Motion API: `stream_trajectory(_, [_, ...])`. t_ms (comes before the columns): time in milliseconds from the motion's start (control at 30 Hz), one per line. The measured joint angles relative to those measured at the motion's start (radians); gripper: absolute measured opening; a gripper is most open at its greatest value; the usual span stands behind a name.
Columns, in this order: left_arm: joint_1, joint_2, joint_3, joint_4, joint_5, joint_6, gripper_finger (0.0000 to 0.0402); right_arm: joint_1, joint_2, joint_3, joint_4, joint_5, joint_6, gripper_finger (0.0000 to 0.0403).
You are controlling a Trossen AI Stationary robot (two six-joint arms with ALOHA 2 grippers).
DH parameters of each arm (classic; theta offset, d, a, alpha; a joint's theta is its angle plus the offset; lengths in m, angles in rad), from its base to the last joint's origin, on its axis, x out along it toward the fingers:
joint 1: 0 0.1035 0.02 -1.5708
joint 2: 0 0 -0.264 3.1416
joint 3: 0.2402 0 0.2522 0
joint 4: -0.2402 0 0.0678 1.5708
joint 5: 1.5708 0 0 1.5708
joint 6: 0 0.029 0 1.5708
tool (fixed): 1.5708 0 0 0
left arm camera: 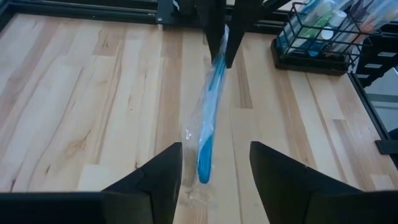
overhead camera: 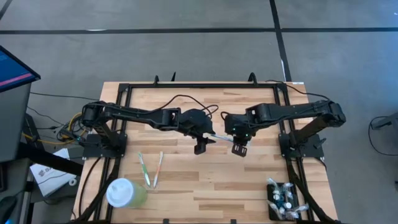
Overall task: Pick & Place toothbrushing station
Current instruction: Put the blue toothbrush into the black organizer
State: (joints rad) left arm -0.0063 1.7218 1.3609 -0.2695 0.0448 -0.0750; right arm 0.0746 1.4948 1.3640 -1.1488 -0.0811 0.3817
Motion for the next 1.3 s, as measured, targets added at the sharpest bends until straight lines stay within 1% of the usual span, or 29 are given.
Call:
stream_trajectory(267, [0.008, 0.000, 0.000, 0.002, 0.000, 0.000, 0.0181, -0.006, 0.000, 0.000, 0.000, 0.000, -0.008, 0.0008])
stream_trajectory(567, [0.008, 0.006, 0.000, 0.005, 0.005, 0.000, 0.0130, -0.006, 0.000, 0.000, 0.001, 0.000, -0.016, 0.0008])
stream_trajectory(867, [0.008, 0.013, 0.000, 0.011, 0.008, -0.010, 0.0089, -0.006, 0.001, 0.000, 0.003, 0.000, -0.016, 0.0008])
stream_trajectory(1067, [0.008, 0.013, 0.000, 0.010, 0.008, -0.011, 0.0075, -0.006, 0.001, 0.000, 0.003, 0.000, -0.016, 0.0008])
stream_trajectory(1300, [0.008, 0.013, 0.000, 0.023, 0.008, -0.011, 0.0071, -0.006, 0.001, 0.000, 0.003, 0.000, -0.016, 0.0008])
